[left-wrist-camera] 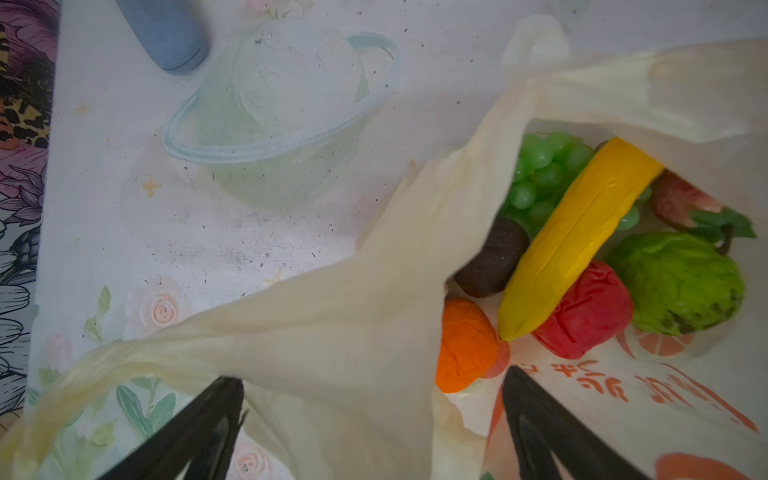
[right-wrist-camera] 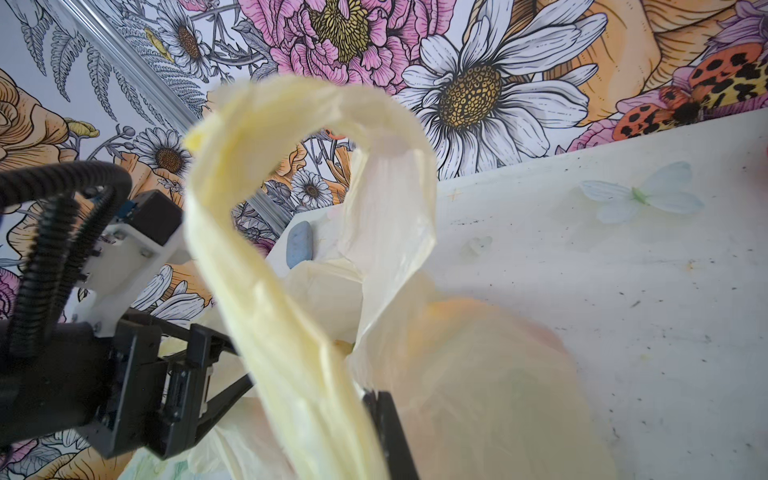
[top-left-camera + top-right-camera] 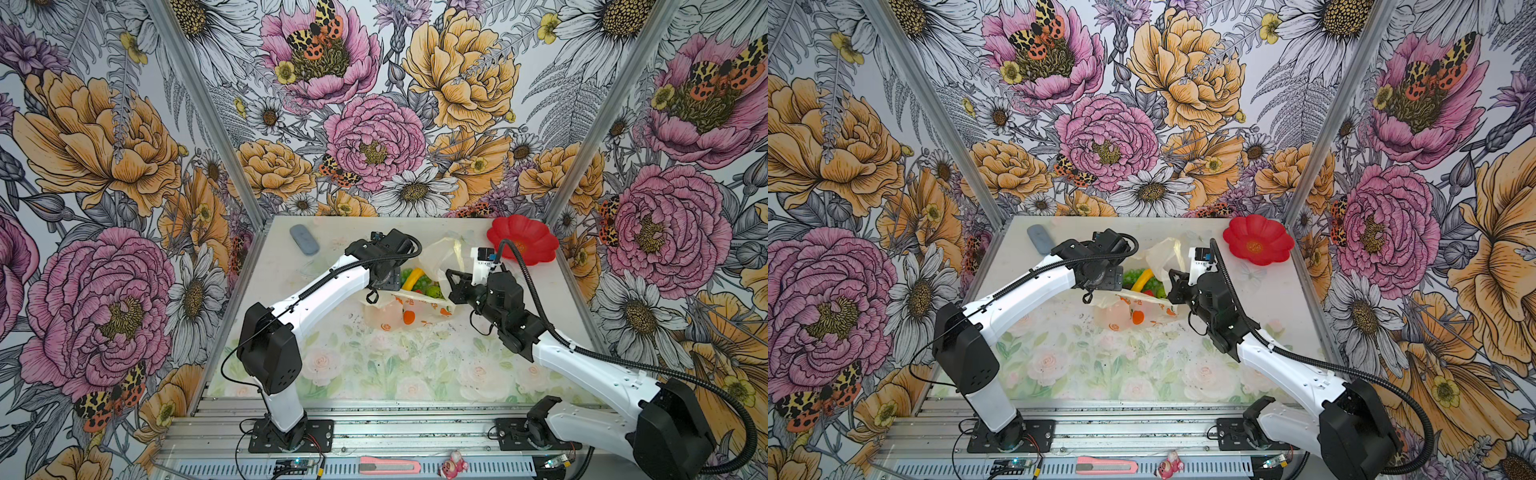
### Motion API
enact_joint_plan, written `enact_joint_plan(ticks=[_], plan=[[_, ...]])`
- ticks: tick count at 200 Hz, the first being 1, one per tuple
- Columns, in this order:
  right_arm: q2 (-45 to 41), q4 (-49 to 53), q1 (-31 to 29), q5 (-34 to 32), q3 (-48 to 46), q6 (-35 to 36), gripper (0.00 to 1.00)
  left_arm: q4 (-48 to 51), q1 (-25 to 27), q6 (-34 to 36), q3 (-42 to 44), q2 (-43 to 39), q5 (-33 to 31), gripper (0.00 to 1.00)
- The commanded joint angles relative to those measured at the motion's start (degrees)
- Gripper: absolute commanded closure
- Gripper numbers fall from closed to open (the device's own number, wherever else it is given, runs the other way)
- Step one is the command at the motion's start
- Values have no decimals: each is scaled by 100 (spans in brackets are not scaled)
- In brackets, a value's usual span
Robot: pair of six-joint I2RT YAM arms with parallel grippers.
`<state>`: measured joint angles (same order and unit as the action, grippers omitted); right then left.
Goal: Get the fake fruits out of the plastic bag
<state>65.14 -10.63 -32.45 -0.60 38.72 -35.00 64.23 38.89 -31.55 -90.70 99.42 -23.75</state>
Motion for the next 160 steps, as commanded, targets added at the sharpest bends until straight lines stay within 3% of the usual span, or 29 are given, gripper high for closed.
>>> enact_joint_plan(ticks=[1,28,58,97,124,160], plan=[[-116,41,-43,-101,-67,67,100,-736,-170,-133,404,-370,668,8],[-117,77,-34,-267,-35,45,100,-1513,-367,-113,928,-649,1536,30],[-167,111,72,-330,-24,1,100,-2564,-720,-286,1594,-1132,2356,62],[-202,-184,1046,420,-278,-622,100,-3795,-1465,-360,2489,-1843,2995,98],[267,-1224,1902,1440,-717,-1620,100,-4708,-1941,-928,3372,-2279,3070,100],[503,-1386,1850,1633,-687,-1671,100,-4871,-1644,-810,3388,-2067,3121,100]])
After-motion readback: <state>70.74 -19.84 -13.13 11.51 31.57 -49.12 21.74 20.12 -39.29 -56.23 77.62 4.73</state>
